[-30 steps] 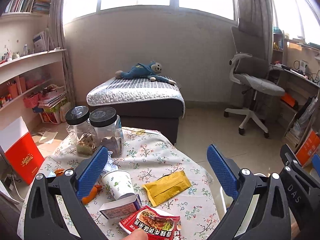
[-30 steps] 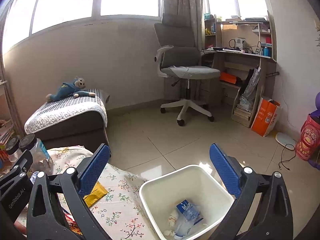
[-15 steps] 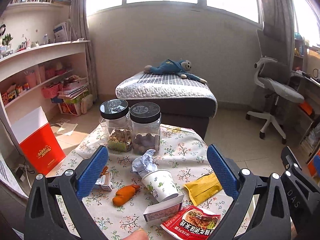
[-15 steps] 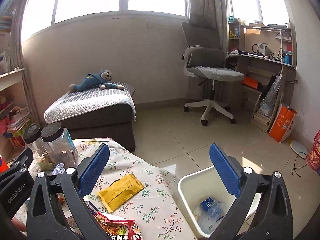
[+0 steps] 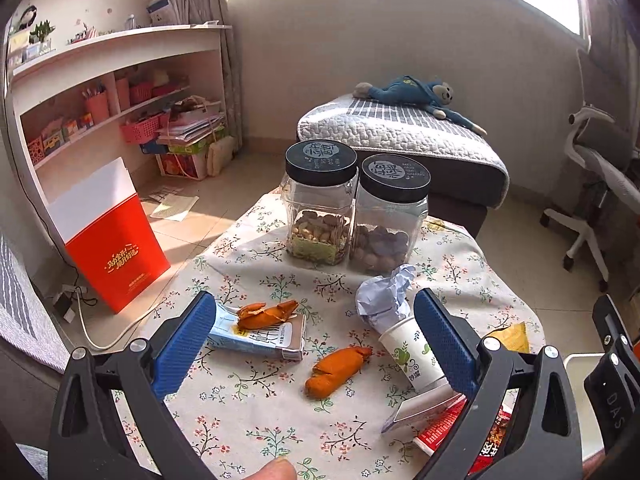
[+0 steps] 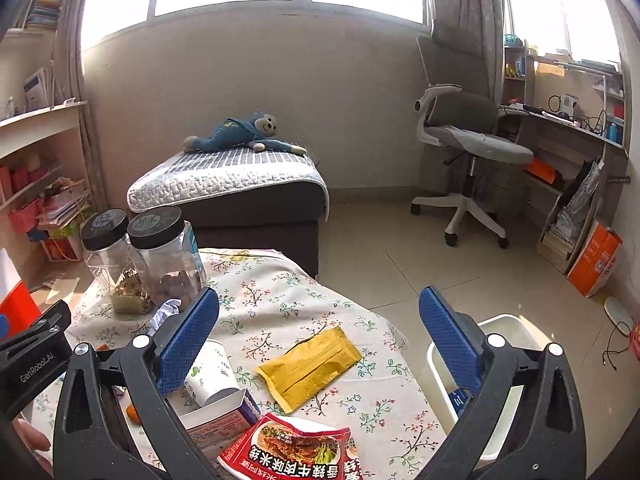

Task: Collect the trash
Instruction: 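Move both open tools back over the table, then move the left tool to an orange peel while the right reaches the red noodle cup, then close the right tool on the red noodle cup while the left grips the orange peel, then carry both items to the wastebasket and open the right tool releasing the noodle cup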

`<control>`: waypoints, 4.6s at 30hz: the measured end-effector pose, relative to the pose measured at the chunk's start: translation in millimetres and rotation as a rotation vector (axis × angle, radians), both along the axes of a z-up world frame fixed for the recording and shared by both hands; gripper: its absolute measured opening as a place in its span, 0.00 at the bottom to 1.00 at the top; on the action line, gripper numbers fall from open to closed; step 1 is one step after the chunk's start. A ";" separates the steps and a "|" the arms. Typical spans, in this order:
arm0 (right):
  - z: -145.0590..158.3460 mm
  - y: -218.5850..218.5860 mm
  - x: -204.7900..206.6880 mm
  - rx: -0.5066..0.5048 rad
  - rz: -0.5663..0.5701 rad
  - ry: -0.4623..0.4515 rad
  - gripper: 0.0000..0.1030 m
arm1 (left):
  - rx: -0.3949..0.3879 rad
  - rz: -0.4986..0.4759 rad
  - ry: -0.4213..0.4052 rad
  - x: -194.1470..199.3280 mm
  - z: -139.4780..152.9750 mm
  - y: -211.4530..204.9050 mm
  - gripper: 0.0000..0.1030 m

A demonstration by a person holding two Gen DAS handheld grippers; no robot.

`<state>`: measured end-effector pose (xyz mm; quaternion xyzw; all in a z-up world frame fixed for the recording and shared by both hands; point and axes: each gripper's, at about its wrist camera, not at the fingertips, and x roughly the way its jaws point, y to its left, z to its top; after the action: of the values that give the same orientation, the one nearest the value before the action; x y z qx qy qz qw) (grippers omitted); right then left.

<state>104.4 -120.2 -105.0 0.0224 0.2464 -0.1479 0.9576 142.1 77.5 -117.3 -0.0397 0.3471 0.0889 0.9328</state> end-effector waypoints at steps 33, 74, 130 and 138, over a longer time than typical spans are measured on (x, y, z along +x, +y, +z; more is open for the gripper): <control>-95.2 -50.5 39.9 0.280 0.043 0.525 0.93 | 0.014 -0.257 0.267 64.1 -84.8 45.9 0.26; -151.0 17.9 -7.6 0.439 0.656 0.731 0.61 | -0.201 -0.193 0.749 -4.3 -136.5 32.1 0.36; 41.4 -41.8 -46.4 0.055 0.317 -0.143 0.24 | 0.097 -0.245 -0.347 -54.6 62.0 -74.2 0.18; 41.7 -64.2 -56.0 0.012 0.259 -0.158 0.24 | 0.084 -0.301 -0.362 -57.2 63.7 -110.3 0.18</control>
<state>48.4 -184.4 -63.3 0.0075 0.1719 -0.0194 0.9849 85.0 -32.8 -53.6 0.0358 0.1720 -0.0455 0.9834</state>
